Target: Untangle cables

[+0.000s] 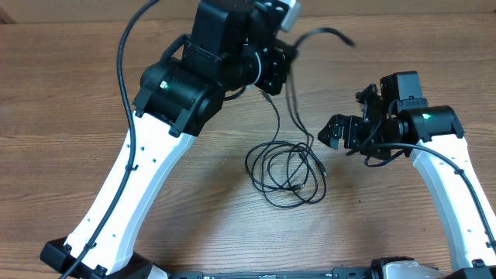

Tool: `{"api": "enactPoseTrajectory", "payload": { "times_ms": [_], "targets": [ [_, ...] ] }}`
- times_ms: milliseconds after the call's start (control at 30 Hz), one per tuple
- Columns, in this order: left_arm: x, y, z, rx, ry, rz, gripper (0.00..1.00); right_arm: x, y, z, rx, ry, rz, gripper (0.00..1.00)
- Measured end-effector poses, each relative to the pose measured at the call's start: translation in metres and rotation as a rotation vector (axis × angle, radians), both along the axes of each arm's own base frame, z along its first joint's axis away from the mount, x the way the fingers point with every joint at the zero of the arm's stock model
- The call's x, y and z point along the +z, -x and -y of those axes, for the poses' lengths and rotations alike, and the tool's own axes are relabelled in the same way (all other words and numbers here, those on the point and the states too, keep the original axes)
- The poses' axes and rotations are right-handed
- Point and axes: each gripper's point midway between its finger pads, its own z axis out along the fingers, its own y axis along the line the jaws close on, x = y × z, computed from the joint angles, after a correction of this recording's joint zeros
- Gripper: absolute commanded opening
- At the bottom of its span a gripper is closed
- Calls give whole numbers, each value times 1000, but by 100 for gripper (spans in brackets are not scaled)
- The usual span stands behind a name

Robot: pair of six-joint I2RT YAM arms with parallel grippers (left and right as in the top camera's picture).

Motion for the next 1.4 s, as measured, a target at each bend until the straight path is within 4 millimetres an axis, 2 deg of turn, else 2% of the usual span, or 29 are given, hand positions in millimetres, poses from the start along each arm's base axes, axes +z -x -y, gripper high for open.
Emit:
{"api": "enactPoseTrajectory", "payload": {
  "times_ms": [100, 200, 233, 267, 367, 400, 567, 767, 867, 967, 1133, 1267, 1400],
  "targets": [
    [-5, -17, -26, 192, -31, -12, 8, 0, -2, 3, 14, 24, 17, 100],
    [-5, -25, -39, 289, -41, -6, 15, 0, -2, 2, 38, 23, 25, 100],
    [-5, -28, -45, 329, -49, 0, 24, 0, -2, 1, 45, 24, 27, 100],
    [-6, -30, -50, 356, -59, 3, 41, 0, -2, 1, 48, 24, 28, 100],
    [-14, -29, -62, 419, -95, -20, 58, 0, -2, 1, 56, 26, 30, 100],
    [-18, -28, -65, 431, -114, -34, 61, 0, -1, 1, 58, 26, 30, 100],
    [-62, -18, -71, 425, -237, -168, 61, 0, -1, 1, 64, 28, 29, 100],
    [-132, 7, -56, 306, -340, -444, 60, -2, 2, 3, 63, 36, 19, 100],
    [-166, 22, -48, 250, -381, -595, 58, -6, 6, 12, 47, 92, -4, 100],
    [-197, 29, -38, 206, -400, -716, 49, -10, 8, 28, 5, 175, -24, 100],
    [-243, 37, -14, 124, -429, -849, 50, -13, 7, 45, -56, 262, -30, 100],
    [-268, 56, 1, 72, -530, -879, 51, -14, 8, 53, -88, 291, -42, 100],
    [-279, 72, 10, 44, -628, -858, 53, -14, 9, 70, -170, 290, -66, 100]
  ]
}}
